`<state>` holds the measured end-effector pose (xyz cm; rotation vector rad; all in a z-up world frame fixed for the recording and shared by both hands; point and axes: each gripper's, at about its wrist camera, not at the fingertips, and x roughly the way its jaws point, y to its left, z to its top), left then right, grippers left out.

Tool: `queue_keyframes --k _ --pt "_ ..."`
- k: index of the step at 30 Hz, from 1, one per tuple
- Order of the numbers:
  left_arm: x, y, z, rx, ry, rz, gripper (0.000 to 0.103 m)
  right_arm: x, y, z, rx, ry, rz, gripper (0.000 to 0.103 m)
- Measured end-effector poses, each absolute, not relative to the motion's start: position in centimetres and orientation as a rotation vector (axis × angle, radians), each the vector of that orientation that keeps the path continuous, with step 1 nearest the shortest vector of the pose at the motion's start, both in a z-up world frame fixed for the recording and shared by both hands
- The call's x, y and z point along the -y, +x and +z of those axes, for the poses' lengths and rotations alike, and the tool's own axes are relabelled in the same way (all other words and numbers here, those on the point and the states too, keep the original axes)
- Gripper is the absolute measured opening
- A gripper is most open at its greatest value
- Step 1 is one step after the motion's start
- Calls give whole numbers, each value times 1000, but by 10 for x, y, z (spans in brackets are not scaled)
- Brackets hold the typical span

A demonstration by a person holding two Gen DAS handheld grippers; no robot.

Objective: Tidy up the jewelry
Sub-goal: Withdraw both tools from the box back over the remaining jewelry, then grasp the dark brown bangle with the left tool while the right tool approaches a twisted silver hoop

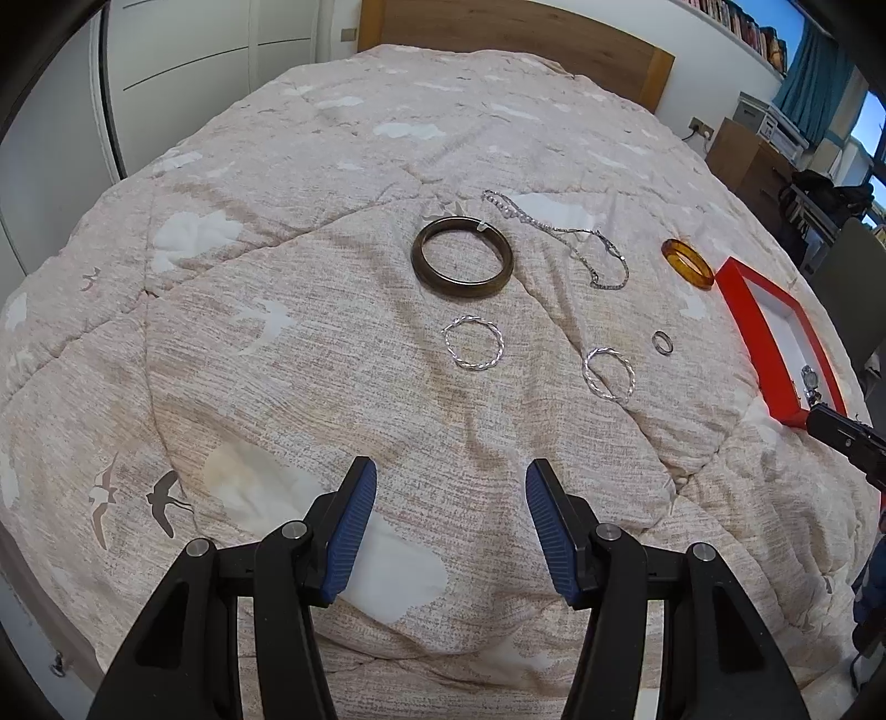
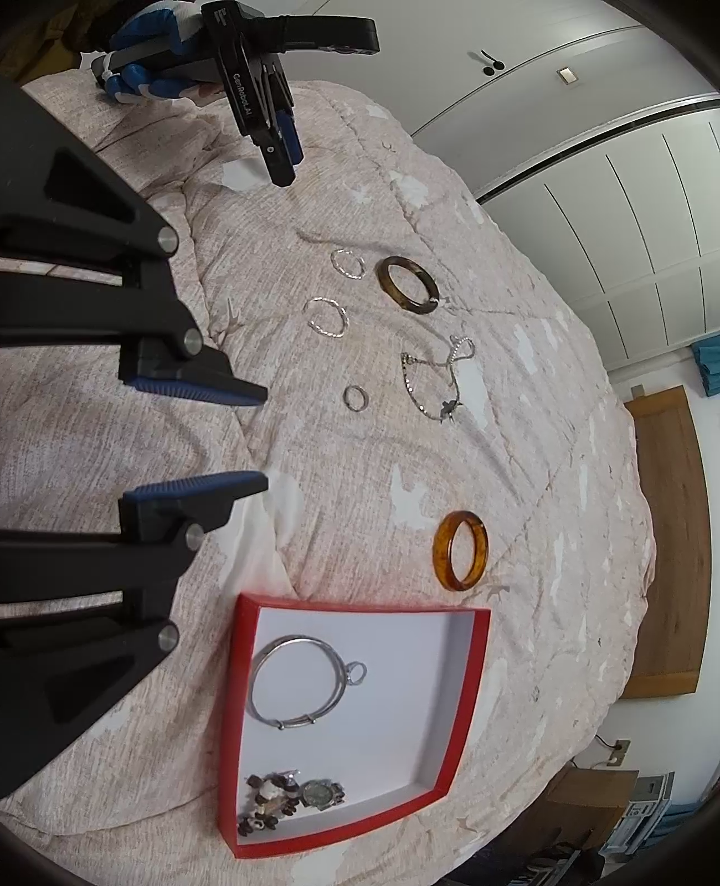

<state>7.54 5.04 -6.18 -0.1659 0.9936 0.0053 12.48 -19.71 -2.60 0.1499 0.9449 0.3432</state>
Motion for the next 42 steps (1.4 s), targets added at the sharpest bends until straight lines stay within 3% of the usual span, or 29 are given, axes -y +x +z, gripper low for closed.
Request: queue_keyframes --k 23,42 --pt "-73 98 -69 -1020 -216 22 55 167 147 -51 -1000 151 442 24" --pt "-98 229 -73 -996 -228 -8 54 112 196 -63 -1033 92 576 24"
